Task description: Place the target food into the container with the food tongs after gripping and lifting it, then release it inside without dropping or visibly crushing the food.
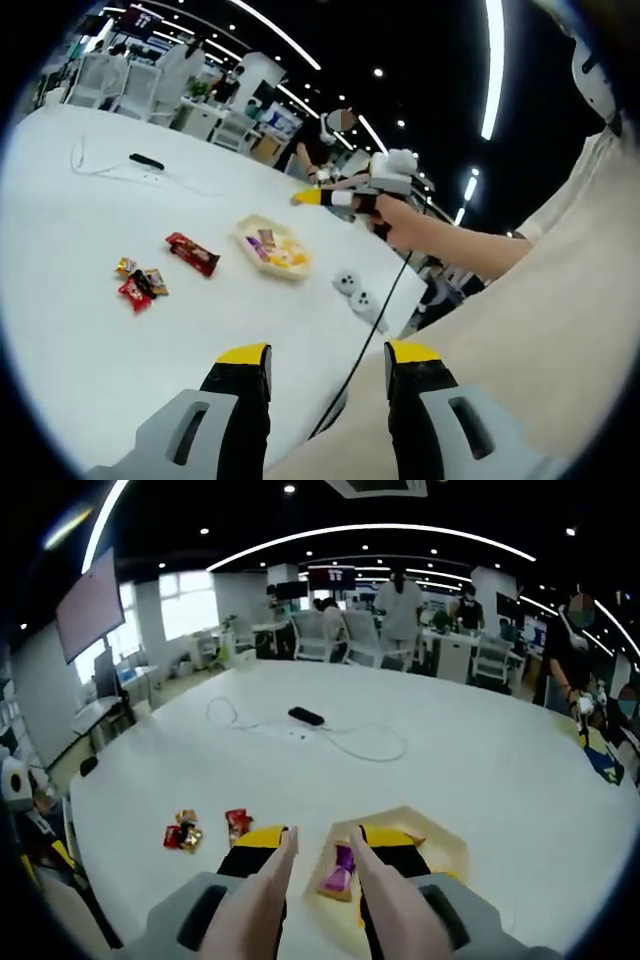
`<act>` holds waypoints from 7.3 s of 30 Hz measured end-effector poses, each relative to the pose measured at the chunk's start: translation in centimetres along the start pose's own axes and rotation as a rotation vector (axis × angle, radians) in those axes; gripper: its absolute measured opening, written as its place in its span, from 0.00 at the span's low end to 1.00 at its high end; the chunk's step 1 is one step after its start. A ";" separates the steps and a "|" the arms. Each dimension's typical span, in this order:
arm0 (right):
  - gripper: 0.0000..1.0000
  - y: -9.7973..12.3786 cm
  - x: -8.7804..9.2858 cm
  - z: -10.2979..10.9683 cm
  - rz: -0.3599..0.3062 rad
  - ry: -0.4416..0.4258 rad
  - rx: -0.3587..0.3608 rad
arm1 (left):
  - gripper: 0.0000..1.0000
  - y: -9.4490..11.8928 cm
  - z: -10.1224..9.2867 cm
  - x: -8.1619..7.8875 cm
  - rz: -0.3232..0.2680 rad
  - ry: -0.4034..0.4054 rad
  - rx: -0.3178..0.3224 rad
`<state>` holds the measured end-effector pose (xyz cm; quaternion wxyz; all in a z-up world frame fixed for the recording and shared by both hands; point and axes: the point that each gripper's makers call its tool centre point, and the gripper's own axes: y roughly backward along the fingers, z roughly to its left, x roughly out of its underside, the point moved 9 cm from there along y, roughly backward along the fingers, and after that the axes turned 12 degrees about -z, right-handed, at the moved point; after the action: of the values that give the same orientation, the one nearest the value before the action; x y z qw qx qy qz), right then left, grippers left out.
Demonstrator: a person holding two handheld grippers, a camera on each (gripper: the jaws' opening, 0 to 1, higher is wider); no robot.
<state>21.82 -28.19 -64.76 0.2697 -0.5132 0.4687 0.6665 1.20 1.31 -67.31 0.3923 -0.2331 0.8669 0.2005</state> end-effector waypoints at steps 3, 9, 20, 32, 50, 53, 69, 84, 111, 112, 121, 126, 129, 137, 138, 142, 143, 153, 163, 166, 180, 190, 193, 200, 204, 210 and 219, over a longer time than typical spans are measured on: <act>0.28 -0.2 0.1 0.2 0.002 0.003 -0.009 | 0.45 0.1 0.0 0.0 -0.003 0.001 -0.004; 0.28 -0.7 0.2 1.2 0.018 0.002 -0.029 | 0.45 0.2 0.2 0.0 -0.008 0.002 -0.012; 0.28 -2.5 0.8 3.2 0.050 0.031 -0.108 | 0.45 1.0 0.4 0.2 -0.031 0.015 -0.038; 0.29 -4.3 1.0 5.2 0.083 0.052 -0.179 | 0.45 2.5 1.2 0.2 -0.059 0.036 -0.088; 0.29 -5.4 2.3 7.3 0.145 0.088 -0.254 | 0.45 3.6 1.5 0.6 -0.061 0.053 -0.113; 0.29 -5.6 2.4 7.7 0.154 0.093 -0.264 | 0.45 3.5 1.6 0.4 -0.069 0.052 -0.113; 0.29 -7.7 3.6 9.0 0.209 0.111 -0.308 | 0.45 4.2 2.0 0.7 -0.082 0.076 -0.142; 0.29 -8.4 4.7 9.5 0.244 0.107 -0.324 | 0.45 4.4 2.5 0.9 -0.084 0.097 -0.165; 0.30 -9.7 5.8 9.5 0.279 0.124 -0.354 | 0.45 4.0 2.7 0.8 -0.090 0.112 -0.193; 0.30 -9.8 5.8 9.5 0.280 0.123 -0.355 | 0.45 4.0 2.7 0.8 -0.089 0.113 -0.194; 0.30 -10.3 6.0 9.5 0.290 0.124 -0.362 | 0.45 3.8 3.0 0.7 -0.089 0.120 -0.197; 0.30 -10.6 6.3 9.5 0.300 0.131 -0.368 | 0.45 3.8 3.1 0.6 -0.088 0.124 -0.201; 0.30 -10.9 6.5 9.4 0.307 0.143 -0.372 | 0.45 3.8 3.2 0.6 -0.088 0.126 -0.203; 0.30 -11.5 7.0 9.6 0.318 0.146 -0.373 | 0.45 3.8 3.4 0.6 -0.087 0.132 -0.207; 0.30 -11.5 7.0 9.6 0.320 0.147 -0.372 | 0.45 3.8 3.5 0.6 -0.088 0.133 -0.207; 0.30 -11.9 7.2 9.4 0.327 0.160 -0.367 | 0.45 3.8 3.5 0.5 -0.091 0.134 -0.208; 0.30 -12.0 7.2 9.3 0.328 0.162 -0.367 | 0.45 3.8 3.6 0.5 -0.091 0.134 -0.208; 0.30 -12.5 8.1 9.8 0.364 0.200 -0.365 | 0.45 4.2 3.9 0.7 -0.093 0.146 -0.222; 0.30 -12.8 9.0 9.8 0.392 0.209 -0.360 | 0.45 4.2 4.1 0.8 -0.101 0.159 -0.235; 0.30 -12.9 9.0 9.9 0.393 0.208 -0.357 | 0.45 4.1 4.1 0.8 -0.099 0.161 -0.235; 0.29 -13.6 9.6 9.8 0.408 0.232 -0.348 | 0.45 3.8 4.4 0.7 -0.103 0.167 -0.237; 0.29 -13.4 9.4 10.0 0.403 0.234 -0.329 | 0.45 3.6 4.4 0.6 -0.100 0.167 -0.235; 0.29 -13.5 9.4 9.9 0.403 0.231 -0.331 | 0.45 3.6 4.4 0.5 -0.103 0.169 -0.236; 0.29 -13.5 9.6 9.5 0.392 0.207 -0.338 | 0.45 3.5 4.5 0.5 -0.108 0.171 -0.234; 0.28 -13.6 9.7 9.4 0.380 0.237 -0.361 | 0.45 3.5 4.5 0.6 -0.105 0.169 -0.230; 0.25 -13.5 9.8 9.7 0.358 0.277 -0.364 | 0.45 3.6 4.4 0.5 -0.111 0.169 -0.232; 0.21 -13.1 9.8 11.0 0.338 0.251 -0.381 | 0.45 4.2 4.4 0.6 -0.117 0.168 -0.241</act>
<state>24.88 -14.03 -78.11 -0.0067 -0.5477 0.4437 0.7093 1.09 6.91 -69.75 0.2986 -0.3446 0.8512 0.2599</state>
